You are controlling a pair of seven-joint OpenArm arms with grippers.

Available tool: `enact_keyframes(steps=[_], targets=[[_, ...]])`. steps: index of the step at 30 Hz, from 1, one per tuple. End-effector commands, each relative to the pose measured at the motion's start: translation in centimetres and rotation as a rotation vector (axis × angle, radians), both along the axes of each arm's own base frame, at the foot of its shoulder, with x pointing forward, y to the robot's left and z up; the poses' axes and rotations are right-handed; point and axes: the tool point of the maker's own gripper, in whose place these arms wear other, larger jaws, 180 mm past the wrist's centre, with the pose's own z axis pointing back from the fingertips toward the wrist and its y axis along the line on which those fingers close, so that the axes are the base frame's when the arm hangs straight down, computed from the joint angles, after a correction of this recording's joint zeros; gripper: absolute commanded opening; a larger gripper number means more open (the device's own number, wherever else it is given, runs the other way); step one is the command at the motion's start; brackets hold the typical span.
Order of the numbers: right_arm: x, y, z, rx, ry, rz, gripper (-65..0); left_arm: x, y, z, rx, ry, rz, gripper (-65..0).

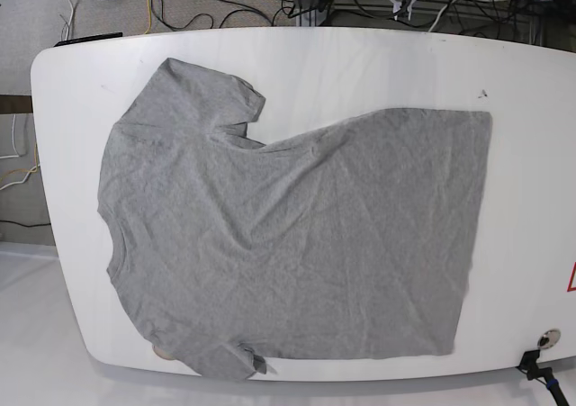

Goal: Fold the T-shirt properly

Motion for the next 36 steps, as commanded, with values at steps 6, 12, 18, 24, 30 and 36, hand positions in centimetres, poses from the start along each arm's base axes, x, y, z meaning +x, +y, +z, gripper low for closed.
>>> enact_keyframes(steps=[6,12,18,24,30,36], targets=[[0.1,0.2,0.0,0.003,-0.001,-0.004,-65.0,-0.4,0.2,0.0,0.000,0.005,-0.007,-65.0],[0.7,0.3,-0.1,0.007,-0.022,0.019,-65.0,0.9,0.1,0.0,-0.002,-0.044,-0.016,-65.0],[0.7,0.3,-0.1,0.011,-0.019,0.017,-65.0,1.1,0.4,0.0,0.004,-0.055,-0.020,-65.0],[1.0,-0.2,-0.1,0.001,-0.022,0.027,-65.0,1.1,0.3,0.0,-0.001,-0.059,-0.014,-65.0],[1.1,-0.3,-0.1,0.000,-0.025,0.031,-65.0,0.8,0.3,0.0,0.001,-0.059,-0.013,-65.0],[1.0,-0.3,-0.1,0.001,-0.021,0.023,-65.0,0.9,0.3,0.0,0.001,-0.063,-0.010,-65.0]])
